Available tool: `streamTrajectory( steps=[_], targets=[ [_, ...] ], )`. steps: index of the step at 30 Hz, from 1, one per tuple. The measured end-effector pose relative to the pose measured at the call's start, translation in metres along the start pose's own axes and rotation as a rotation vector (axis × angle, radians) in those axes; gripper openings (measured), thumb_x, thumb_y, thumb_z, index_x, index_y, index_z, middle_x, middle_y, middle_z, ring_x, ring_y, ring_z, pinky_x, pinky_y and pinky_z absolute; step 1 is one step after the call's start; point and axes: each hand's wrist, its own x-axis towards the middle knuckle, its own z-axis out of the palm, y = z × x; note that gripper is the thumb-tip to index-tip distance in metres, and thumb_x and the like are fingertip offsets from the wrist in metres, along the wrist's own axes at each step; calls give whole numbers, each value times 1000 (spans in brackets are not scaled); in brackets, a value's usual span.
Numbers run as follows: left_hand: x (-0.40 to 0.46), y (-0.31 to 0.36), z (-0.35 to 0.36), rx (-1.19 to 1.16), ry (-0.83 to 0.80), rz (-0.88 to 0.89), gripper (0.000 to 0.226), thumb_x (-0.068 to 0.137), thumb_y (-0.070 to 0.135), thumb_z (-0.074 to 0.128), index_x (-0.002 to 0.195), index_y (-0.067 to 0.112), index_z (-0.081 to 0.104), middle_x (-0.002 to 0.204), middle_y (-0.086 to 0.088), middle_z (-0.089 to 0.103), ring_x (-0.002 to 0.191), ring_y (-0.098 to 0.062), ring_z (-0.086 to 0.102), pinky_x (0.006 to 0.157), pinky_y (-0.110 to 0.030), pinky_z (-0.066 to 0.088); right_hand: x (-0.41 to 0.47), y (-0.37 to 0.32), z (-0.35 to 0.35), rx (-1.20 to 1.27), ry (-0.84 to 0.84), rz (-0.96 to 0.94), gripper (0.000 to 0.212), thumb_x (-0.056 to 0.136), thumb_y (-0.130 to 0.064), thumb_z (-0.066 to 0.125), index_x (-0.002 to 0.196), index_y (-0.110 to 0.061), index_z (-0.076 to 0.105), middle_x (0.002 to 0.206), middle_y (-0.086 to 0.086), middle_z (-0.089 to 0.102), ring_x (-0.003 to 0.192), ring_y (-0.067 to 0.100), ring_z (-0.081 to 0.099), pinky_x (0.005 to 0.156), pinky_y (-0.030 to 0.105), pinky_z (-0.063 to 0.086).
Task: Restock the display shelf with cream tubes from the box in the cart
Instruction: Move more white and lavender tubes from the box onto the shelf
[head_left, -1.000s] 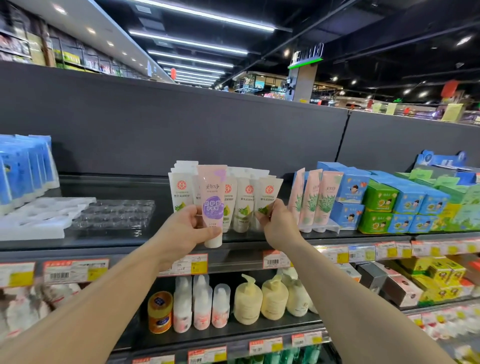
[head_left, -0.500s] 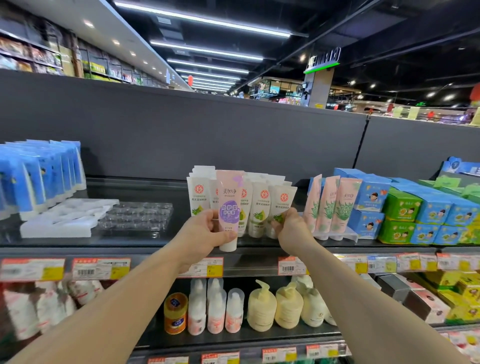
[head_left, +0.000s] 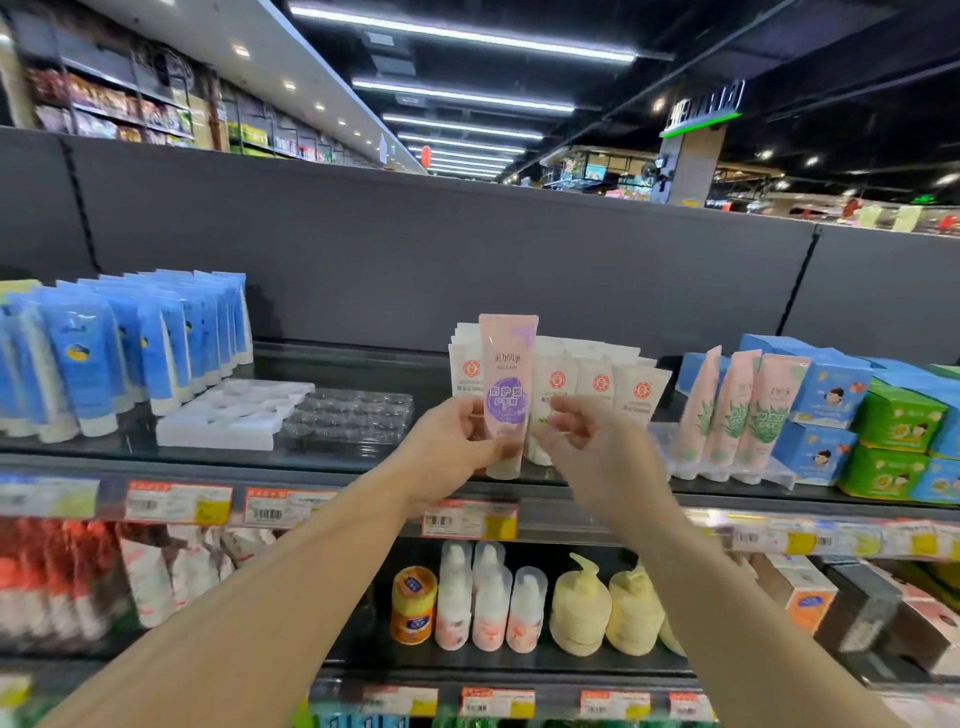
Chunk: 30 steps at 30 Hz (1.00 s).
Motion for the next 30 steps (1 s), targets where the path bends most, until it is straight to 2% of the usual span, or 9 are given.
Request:
streamTrajectory(
  steps=[3,8,12,15,18,21,23,25,30],
  targets=[
    [-7,-7,-23,-32,-17,5,38,84,20,71,120,28,59,110,5,72,103,-12,68,94,-40,53,9,-23,33,39,-77,-35,48,89,-41,63,135,-30,49,115,-15,61,83,-8,53,60,8,38],
    [-27,-19,-82,9,82,22,35,87,16,67,117,31,60,106,9,71,99,-7,67,88,-29,55,24,-62,97,134,-163,-75,41,88,-38,66,125,-27,56,108,-17,63,86,-4,59,70,13,49],
    [-38,-27,-136,106,158,-10,38,85,22,71,119,34,58,106,14,69,95,-2,65,87,-25,54,42,-97,142,155,-216,-75,36,87,-38,68,118,-26,57,102,-18,61,85,-2,57,66,12,45],
    [-46,-29,-175,164,170,22,37,84,31,72,119,36,60,103,16,69,93,1,65,77,-15,52,59,-119,169,262,-248,-51,34,85,-36,69,114,-21,61,101,-8,69,86,11,68,75,35,59],
    [-55,-34,-215,385,203,34,47,86,37,69,130,32,54,118,19,61,105,1,58,86,-16,45,81,-139,193,320,-222,5,26,87,-32,68,109,-22,59,100,-4,69,86,17,69,77,40,60],
    [-60,-52,-243,856,97,-13,53,89,51,58,138,32,47,134,12,53,126,-12,48,102,-31,40,106,-149,221,270,-209,10,30,87,-30,69,113,-19,58,103,-4,68,92,17,66,85,40,57],
    [-61,-69,-251,1059,-33,-54,63,89,63,46,145,35,35,153,10,35,143,-16,27,115,-41,28,119,-153,241,183,-223,3,34,88,-29,68,117,-17,57,107,-5,66,94,14,63,83,32,54],
    [-61,-80,-253,1062,-91,-59,67,89,66,41,148,38,27,159,11,21,148,-17,10,120,-43,17,129,-154,258,116,-219,12,35,88,-30,67,118,-16,56,114,-2,64,95,13,59,76,24,46],
    [-59,-80,-262,1091,-139,-18,70,89,67,41,150,41,18,160,12,15,149,-20,6,121,-44,13,140,-153,287,98,-184,47,37,89,-29,66,120,-14,55,120,1,64,102,16,61,80,25,45]
  ],
)
